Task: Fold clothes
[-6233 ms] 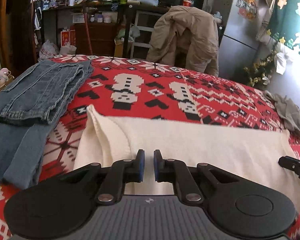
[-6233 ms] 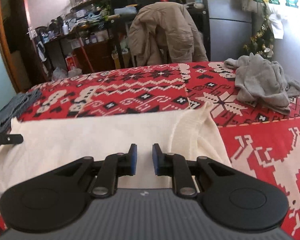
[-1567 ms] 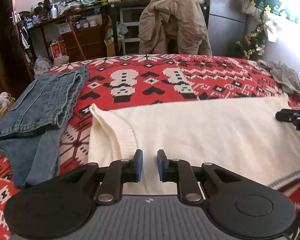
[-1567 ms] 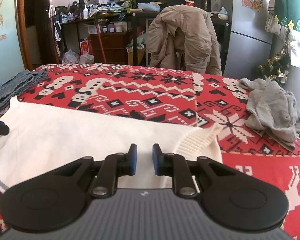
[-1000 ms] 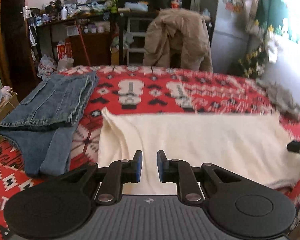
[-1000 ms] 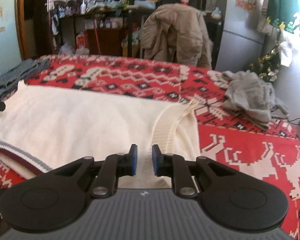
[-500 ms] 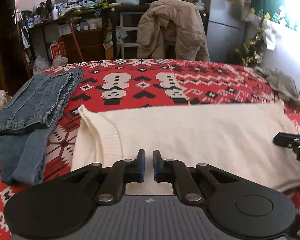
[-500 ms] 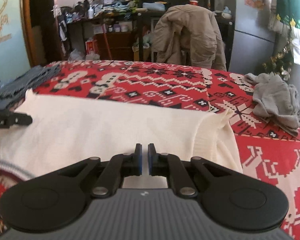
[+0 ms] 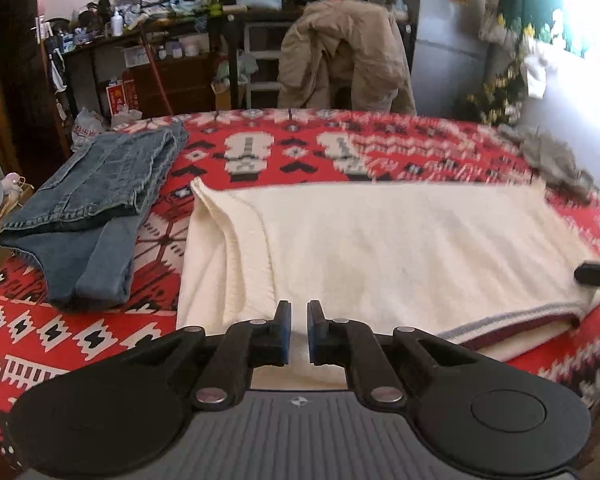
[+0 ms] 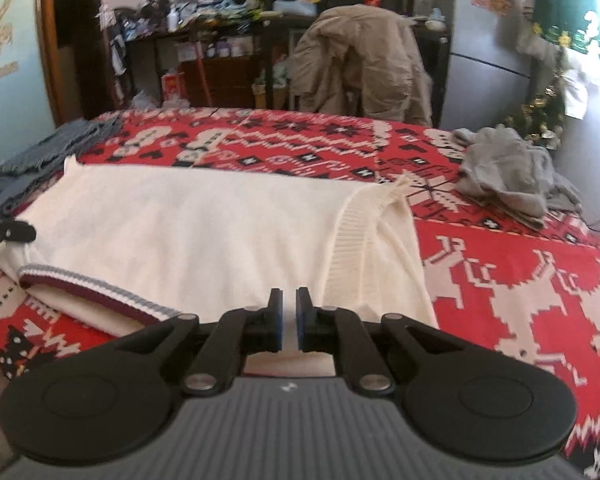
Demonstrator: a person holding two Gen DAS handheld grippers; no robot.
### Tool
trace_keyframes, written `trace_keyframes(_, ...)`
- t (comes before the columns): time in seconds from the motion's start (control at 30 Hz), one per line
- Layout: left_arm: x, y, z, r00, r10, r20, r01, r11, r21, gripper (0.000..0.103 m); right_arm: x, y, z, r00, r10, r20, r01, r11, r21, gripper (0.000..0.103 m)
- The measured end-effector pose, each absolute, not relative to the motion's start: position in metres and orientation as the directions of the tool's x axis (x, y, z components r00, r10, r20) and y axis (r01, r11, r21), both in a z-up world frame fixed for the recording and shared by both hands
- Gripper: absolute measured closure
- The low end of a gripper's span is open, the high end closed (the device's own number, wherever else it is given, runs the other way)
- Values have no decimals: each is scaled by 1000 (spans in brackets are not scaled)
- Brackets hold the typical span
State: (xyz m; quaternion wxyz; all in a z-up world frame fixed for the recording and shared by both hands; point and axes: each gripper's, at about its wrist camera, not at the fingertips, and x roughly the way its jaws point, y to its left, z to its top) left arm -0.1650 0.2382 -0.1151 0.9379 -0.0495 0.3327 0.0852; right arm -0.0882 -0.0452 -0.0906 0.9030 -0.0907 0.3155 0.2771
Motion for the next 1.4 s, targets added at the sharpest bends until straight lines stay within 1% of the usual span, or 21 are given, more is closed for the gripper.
trace_keyframes(0.17,-166,236,-109,796,108,-596,-201,975,-92,94,-94,-52,-84,679,444,-585,-521,853,42,95)
trace_keyframes(0.27,-150,233,-115,790,84,-607,-194,974,-119,94,-88,-47,-84,680,462,-569,-523,850,65,95)
trace_keyframes(0.53,-125,220,-128,770,73,-634,-181,977,-108,94,-70,-17,-91,664,506,-551,-543,833,110,95)
trace_keyframes(0.7,-132,211,-129,758,83,-647,-147,988,-45,93,-69,-2,-97,627,531,-570,-573,810,123,93)
trace_keyframes(0.87,-150,200,-130,755,99,-648,-84,995,55,92,-78,2,-103,623,509,-594,-598,800,57,92)
trace_keyframes(1.03,-165,199,-130,748,101,-656,-56,994,89,92,-88,-7,-102,621,498,-605,-609,793,29,92)
trace_keyframes(1.17,-173,198,-129,746,111,-657,-57,993,103,92,-98,-15,-101,619,499,-607,-619,785,15,90)
trace_keyframes(1.2,-175,198,-128,745,116,-657,-63,993,103,92,-99,-17,-100,617,500,-608,-620,784,15,89)
trace_keyframes(1.23,-177,197,-127,747,122,-653,-70,992,105,92,-101,-20,-99,618,499,-607,-618,786,18,84)
trace_keyframes(1.27,-179,196,-126,749,128,-650,-77,991,106,92,-102,-22,-97,624,499,-602,-611,791,22,81)
trace_keyframes(1.3,-182,195,-125,751,134,-646,-84,991,108,91,-104,-24,-95,629,498,-597,-604,796,27,79)
trace_keyframes(1.33,-184,195,-124,753,139,-643,-91,990,107,90,-105,-26,-94,635,497,-592,-597,802,32,79)
trace_keyframes(1.4,-189,202,-121,758,147,-635,-122,989,83,81,-109,-30,-92,639,498,-586,-586,809,49,78)
